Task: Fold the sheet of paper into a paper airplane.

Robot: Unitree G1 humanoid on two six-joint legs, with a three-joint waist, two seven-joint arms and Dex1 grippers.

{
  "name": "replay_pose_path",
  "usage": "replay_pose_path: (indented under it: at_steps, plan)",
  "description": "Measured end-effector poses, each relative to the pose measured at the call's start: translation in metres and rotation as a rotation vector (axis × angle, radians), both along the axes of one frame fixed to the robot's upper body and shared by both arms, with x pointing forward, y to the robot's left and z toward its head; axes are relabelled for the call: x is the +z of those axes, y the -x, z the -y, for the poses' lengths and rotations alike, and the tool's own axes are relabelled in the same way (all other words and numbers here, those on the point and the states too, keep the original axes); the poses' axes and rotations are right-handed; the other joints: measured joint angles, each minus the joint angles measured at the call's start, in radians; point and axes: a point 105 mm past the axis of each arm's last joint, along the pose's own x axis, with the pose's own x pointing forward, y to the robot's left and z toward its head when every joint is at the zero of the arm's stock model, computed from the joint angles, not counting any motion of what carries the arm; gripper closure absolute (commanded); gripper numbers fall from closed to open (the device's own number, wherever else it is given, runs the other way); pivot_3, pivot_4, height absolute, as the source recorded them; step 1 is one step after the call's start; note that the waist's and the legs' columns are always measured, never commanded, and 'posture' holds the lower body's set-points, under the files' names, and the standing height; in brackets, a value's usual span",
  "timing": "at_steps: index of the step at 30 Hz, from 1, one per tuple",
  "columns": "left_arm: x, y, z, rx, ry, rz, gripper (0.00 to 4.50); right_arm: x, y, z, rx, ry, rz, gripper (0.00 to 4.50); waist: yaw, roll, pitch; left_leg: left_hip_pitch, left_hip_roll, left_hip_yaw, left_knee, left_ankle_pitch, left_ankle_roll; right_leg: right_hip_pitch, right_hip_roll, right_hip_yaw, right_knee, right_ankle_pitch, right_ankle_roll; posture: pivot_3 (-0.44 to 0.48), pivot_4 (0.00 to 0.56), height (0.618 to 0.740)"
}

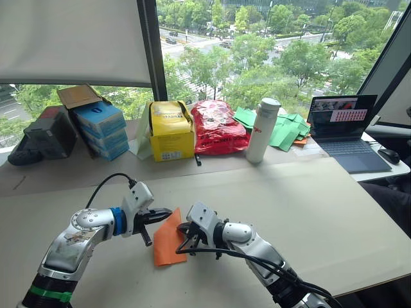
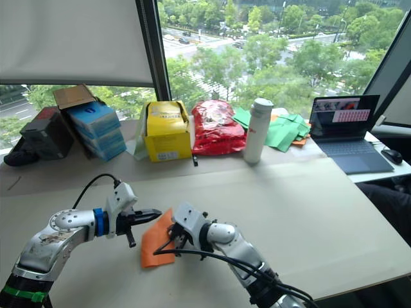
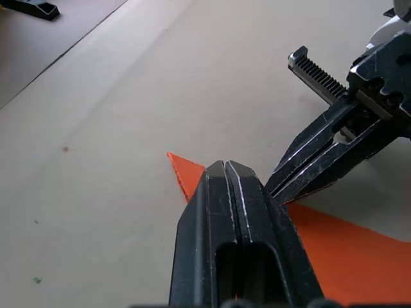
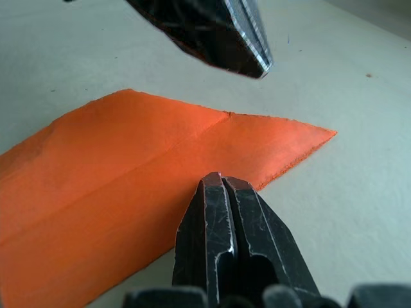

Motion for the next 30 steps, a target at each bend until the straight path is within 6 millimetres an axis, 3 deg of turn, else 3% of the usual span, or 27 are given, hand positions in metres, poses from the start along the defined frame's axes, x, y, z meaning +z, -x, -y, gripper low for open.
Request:
replay_pose_path:
  at_steps: [3, 13, 30]
  plan:
    - [-0.02, 0.004, -0.003, 0.001, -0.039, -0.034, 4.46, 0.0, 0.0, 0.0, -0.001, 0.002, 0.0, 4.5, 0.001, 0.0, 0.0, 0.0, 0.0, 0.0, 0.0, 0.0, 0.0, 0.0, 0.0, 0.0, 0.0, 0.0, 0.0, 0.0, 0.15, 0.74]
    - [-0.023, 0.001, -0.003, -0.033, -0.084, 0.032, 4.46, -0.001, -0.004, -0.003, 0.017, 0.012, -0.006, 4.5, 0.002, 0.0, 0.0, 0.003, 0.0, 0.0, 0.0, -0.001, 0.002, 0.002, 0.0, 0.0, 0.001, 0.0, 0.0, 0.0, 0.15, 0.74]
    - [-0.024, 0.003, -0.005, -0.036, -0.107, 0.038, 4.46, 0.004, -0.048, -0.015, -0.039, 0.062, -0.021, 4.5, -0.001, 0.001, 0.0, 0.005, 0.0, 0.0, 0.0, -0.001, 0.002, 0.001, 0.0, 0.0, 0.006, 0.0, -0.001, 0.0, 0.15, 0.74]
